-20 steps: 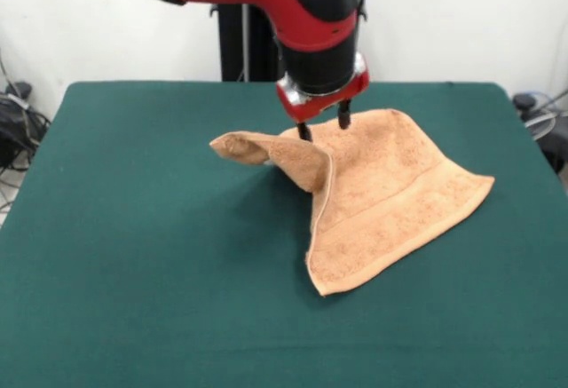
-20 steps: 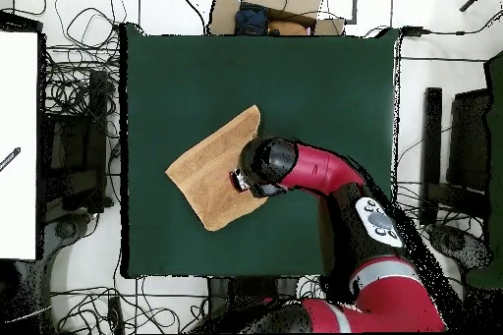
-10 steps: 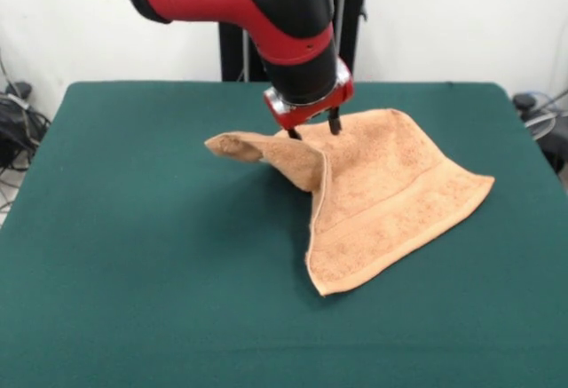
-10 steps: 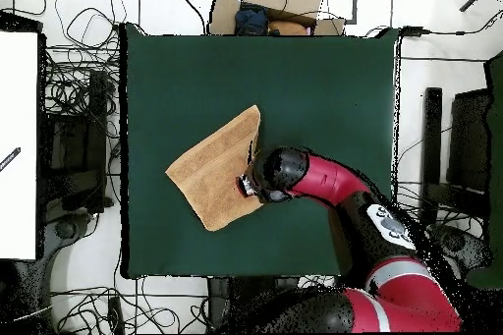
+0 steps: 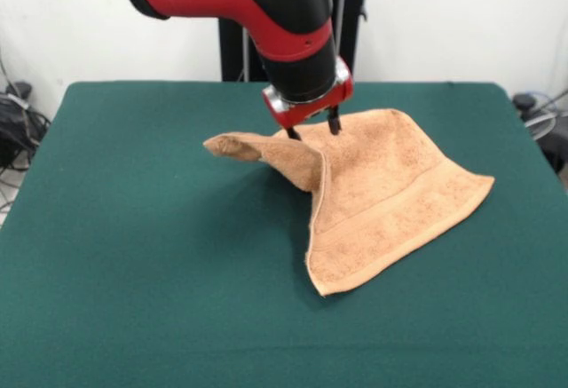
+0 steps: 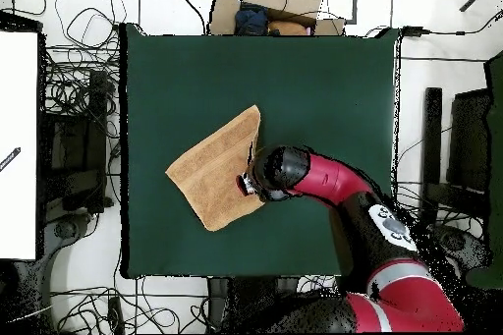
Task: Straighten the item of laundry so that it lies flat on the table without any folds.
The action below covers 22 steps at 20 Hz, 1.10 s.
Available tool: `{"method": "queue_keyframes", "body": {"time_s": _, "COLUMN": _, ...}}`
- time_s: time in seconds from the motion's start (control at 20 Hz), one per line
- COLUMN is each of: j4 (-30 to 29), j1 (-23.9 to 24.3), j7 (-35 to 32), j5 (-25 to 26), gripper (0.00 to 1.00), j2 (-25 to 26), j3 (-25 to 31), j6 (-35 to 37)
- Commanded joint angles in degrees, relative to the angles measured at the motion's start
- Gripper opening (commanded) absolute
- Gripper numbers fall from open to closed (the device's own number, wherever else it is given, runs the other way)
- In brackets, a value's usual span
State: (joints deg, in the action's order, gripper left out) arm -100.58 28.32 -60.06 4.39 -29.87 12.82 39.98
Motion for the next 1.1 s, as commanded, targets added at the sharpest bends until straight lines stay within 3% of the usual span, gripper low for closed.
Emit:
{"method": "queue_keyframes", "body": {"time_s": 0.05, "j4": 1.6, "j1": -2.3, "j7": -5.2, "j5": 1.9, "gripper": 1.0, "j2": -4.1, "j3": 2.5, "j6": 1.8}}
{"method": "queue_keyframes", "body": {"time_s": 0.35, "j4": 3.0, "j1": -1.1, "j7": -2.9, "j5": 2.3, "gripper": 1.0, "j2": -5.6, "j3": 2.2, "j6": 5.7}}
{"method": "queue_keyframes", "body": {"time_s": 0.8, "j4": 8.9, "j1": 0.1, "j7": -0.8, "j5": 3.4, "gripper": 1.0, "j2": -0.8, "j3": 2.7, "j6": 5.6}}
{"method": "queue_keyframes", "body": {"time_s": 1.1, "j4": 7.1, "j1": 3.2, "j7": 2.9, "j5": 2.8, "gripper": 1.0, "j2": 0.4, "j3": 6.7, "j6": 2.8}}
